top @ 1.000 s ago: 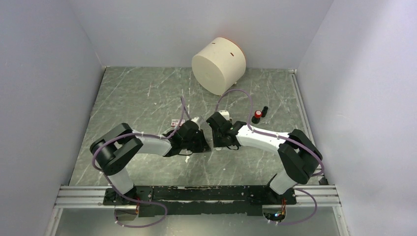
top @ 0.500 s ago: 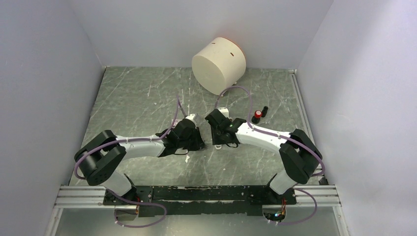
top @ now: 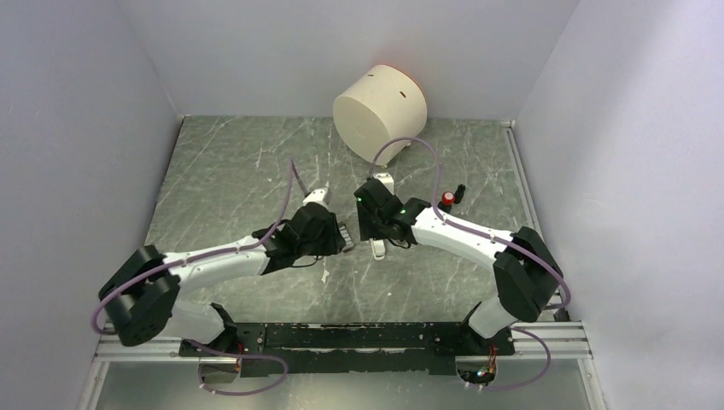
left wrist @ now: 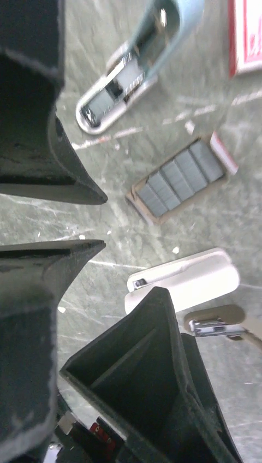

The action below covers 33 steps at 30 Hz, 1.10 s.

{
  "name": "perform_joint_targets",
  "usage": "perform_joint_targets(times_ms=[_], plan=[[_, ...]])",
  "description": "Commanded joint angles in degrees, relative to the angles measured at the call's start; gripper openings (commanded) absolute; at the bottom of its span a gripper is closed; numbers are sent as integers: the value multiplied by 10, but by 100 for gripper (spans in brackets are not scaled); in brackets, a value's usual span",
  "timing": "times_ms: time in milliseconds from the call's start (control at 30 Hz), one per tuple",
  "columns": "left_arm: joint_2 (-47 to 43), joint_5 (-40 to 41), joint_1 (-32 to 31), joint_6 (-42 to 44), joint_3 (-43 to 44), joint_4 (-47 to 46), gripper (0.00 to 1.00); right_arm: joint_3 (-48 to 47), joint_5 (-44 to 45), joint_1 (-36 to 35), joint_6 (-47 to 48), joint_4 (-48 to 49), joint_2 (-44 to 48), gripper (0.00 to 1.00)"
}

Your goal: Load the staples into the stapler

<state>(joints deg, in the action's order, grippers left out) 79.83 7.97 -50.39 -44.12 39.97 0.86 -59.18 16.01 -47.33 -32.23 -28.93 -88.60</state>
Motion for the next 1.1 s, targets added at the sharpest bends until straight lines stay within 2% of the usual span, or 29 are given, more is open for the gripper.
perform_joint_targets(times_ms=[0, 67, 300, 367, 767, 1067], plan=[[-73, 101, 1, 10, 13, 73, 37, -27, -11, -2, 35, 45, 17, 57], [-106, 141, 2, 6, 7, 99, 44, -34, -26, -4, 46, 65, 9, 57], [-225, 245, 5, -15, -15, 192, 82, -105, -31, -43, 65, 106, -62, 58], [-255, 271, 6, -23, -17, 218, 88, -129, -38, -51, 66, 118, -82, 59], [-396, 417, 7, -104, -8, 366, 82, -256, -57, -93, 85, 126, -215, 60], [-426, 419, 7, -119, -17, 389, 80, -315, -33, -98, 94, 101, -287, 55]])
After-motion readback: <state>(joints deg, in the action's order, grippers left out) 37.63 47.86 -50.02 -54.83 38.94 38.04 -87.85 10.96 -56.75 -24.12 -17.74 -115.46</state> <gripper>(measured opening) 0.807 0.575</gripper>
